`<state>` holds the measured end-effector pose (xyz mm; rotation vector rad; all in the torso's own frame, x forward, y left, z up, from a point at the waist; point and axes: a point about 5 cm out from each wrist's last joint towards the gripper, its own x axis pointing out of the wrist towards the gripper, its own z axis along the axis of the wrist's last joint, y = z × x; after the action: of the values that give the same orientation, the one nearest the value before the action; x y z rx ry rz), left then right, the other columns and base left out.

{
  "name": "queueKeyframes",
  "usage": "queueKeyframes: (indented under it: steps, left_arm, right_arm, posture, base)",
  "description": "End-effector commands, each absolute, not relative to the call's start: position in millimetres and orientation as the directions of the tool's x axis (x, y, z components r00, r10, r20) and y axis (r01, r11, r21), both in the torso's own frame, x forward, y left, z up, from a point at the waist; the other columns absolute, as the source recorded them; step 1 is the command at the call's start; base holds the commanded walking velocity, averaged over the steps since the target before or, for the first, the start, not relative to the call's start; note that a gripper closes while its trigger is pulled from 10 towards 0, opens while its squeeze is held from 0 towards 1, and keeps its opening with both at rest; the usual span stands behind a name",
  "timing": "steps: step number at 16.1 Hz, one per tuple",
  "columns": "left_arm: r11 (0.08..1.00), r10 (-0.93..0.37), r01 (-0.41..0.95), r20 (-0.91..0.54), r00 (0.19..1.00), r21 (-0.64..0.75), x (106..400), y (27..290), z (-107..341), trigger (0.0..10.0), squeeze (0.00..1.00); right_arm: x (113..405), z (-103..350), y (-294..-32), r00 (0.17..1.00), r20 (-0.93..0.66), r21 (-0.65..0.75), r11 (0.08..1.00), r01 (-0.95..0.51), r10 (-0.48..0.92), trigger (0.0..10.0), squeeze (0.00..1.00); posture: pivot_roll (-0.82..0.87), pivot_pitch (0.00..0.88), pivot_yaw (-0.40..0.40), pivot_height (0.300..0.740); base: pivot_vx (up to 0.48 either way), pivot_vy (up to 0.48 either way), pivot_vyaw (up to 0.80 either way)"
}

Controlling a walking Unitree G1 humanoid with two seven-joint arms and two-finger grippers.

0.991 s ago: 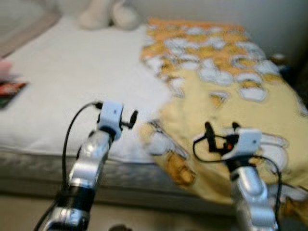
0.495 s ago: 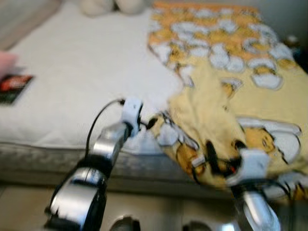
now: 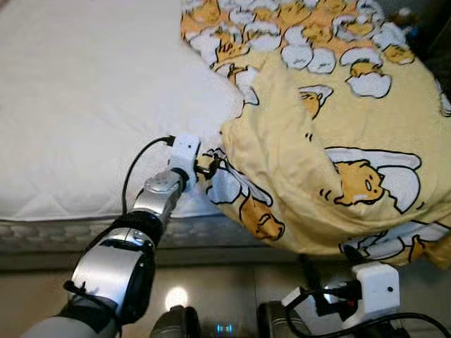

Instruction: Clean up the room

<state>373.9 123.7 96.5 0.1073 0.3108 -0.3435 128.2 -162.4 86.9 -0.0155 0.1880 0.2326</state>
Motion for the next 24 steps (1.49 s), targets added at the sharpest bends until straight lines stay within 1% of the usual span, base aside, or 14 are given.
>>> queueKeyframes:
  steps: [1, 3, 4, 6, 9, 10, 14, 17, 18, 19, 21, 24]
  left_arm:
    - [0.938, -0.301, 0.340, -0.331, 0.894, 0.065, 373, 125, 94, 10.0, 0.00]
    - [0.940, -0.281, 0.329, -0.338, 0.898, 0.093, 373, 126, 92, 10.0, 0.00]
    - [0.941, -0.273, 0.324, -0.340, 0.900, 0.101, 373, 127, 92, 10.0, 0.00]
    - [0.950, -0.265, 0.306, -0.347, 0.899, 0.066, 373, 126, 91, 10.0, 0.00]
    - [0.956, -0.287, 0.248, -0.331, 0.899, -0.155, 373, 121, 90, 10.0, 0.00]
    - [0.951, -0.296, 0.247, -0.322, 0.899, -0.185, 373, 119, 91, 0.0, 0.00]
    - [0.938, -0.333, 0.278, -0.314, 0.889, -0.206, 371, 111, 89, 0.0, 0.00]
    - [0.929, -0.343, 0.263, -0.335, 0.878, -0.260, 369, 109, 85, 0.0, 0.00]
    - [0.919, -0.341, 0.235, -0.338, 0.877, -0.317, 368, 111, 83, 0.0, 0.00]
    - [0.913, -0.340, 0.223, -0.336, 0.878, -0.341, 367, 112, 82, 0.0, 0.00]
    - [0.910, -0.332, 0.201, -0.349, 0.876, -0.362, 364, 117, 76, 0.0, 0.00]
    - [0.901, -0.288, 0.120, -0.368, 0.884, -0.417, 361, 128, 70, 0.0, 0.00]
  right_arm:
    - [123, 87, -158, 0.939, -0.210, 0.037, 0.962, -0.271, 0.273, 10.0, 0.00]
    - [116, 85, -150, 0.897, -0.247, 0.049, 0.929, -0.366, 0.366, 10.0, 0.00]
    - [114, 83, -149, 0.882, -0.268, 0.049, 0.920, -0.390, 0.388, 10.0, 0.00]
    - [114, 82, -151, 0.878, -0.284, 0.059, 0.921, -0.384, 0.384, 10.0, 0.00]
    - [114, 84, -149, 0.878, -0.289, 0.068, 0.923, -0.379, 0.382, 10.0, 0.00]
    - [114, 83, -149, 0.879, -0.290, 0.070, 0.924, -0.376, 0.379, 10.0, 0.00]
    - [116, 81, -148, 0.884, -0.291, 0.082, 0.931, -0.357, 0.365, 10.0, 0.00]
    - [118, 80, -147, 0.883, -0.296, 0.086, 0.930, -0.357, 0.366, 10.0, 0.00]
    - [118, 79, -148, 0.883, -0.297, 0.088, 0.931, -0.353, 0.363, 10.0, 0.00]
    - [119, 79, -148, 0.884, -0.297, 0.089, 0.932, -0.352, 0.362, 10.0, 0.00]
    - [121, 78, -147, 0.883, -0.297, 0.093, 0.931, -0.352, 0.363, 10.0, 0.00]
    - [122, 77, -146, 0.879, -0.301, 0.096, 0.929, -0.357, 0.369, 10.0, 0.00]
  posture:
    - [-0.31, 0.263, 0.032, 0.710]
    - [-0.31, 0.281, 0.028, 0.710]
    - [-0.31, 0.286, 0.025, 0.710]
    - [-0.31, 0.291, 0.025, 0.710]
    - [-0.32, 0.292, 0.029, 0.710]
    - [-0.32, 0.289, 0.029, 0.710]
    - [-0.31, 0.285, 0.028, 0.710]
    - [-0.30, 0.285, 0.026, 0.710]
    - [-0.30, 0.283, 0.027, 0.710]
    - [-0.30, 0.282, 0.028, 0.710]
    - [-0.29, 0.276, 0.030, 0.710]
    - [-0.28, 0.277, 0.024, 0.710]
  base:
    - [0.000, 0.000, 0.00]
    - [0.000, 0.000, 0.00]
    - [0.000, 0.000, 0.00]
    - [0.000, 0.000, 0.00]
    - [0.000, 0.000, 0.00]
    - [0.000, 0.000, 0.00]
    - [0.000, 0.000, 0.00]
    - [0.000, 0.000, 0.00]
    - [0.000, 0.000, 0.00]
    - [0.000, 0.000, 0.00]
    - [0.000, 0.000, 0.00]
    - [0.000, 0.000, 0.00]
